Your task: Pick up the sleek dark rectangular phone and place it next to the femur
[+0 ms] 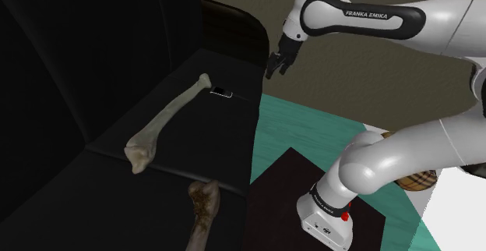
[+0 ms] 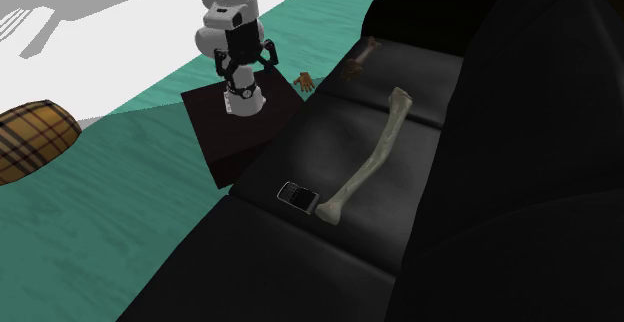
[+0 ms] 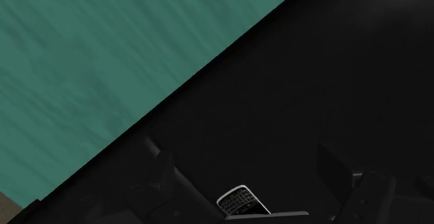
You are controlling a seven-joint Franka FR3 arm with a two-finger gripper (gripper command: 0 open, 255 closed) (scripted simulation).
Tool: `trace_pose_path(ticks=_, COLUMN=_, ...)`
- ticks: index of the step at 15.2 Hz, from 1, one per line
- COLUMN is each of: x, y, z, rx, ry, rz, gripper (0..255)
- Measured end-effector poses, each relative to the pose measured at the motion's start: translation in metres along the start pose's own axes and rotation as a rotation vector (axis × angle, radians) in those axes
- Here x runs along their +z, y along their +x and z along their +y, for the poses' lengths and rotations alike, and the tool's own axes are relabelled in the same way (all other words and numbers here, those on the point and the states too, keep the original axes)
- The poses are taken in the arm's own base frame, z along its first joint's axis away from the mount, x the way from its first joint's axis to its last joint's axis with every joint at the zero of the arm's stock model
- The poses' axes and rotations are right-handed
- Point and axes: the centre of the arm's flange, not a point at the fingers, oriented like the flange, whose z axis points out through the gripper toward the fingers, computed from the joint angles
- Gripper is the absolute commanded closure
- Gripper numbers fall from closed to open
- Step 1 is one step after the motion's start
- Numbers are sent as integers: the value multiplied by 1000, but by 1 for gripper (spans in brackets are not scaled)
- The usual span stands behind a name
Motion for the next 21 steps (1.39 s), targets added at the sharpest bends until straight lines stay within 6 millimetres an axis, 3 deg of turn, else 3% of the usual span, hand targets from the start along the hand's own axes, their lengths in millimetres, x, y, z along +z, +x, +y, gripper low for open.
trace_pose_path(ticks=7, x=63, y=73, z=14, rx=-126, ry=25, rz=-27, gripper=0)
trace_pose_path(ticks=18, x=170, y=182, z=6, rx=-324, ry=64, rz=-71, gripper=0)
trace_pose_path(ticks=21, x=196, y=201, z=3, rx=-369, ry=73, rz=-81, gripper=0)
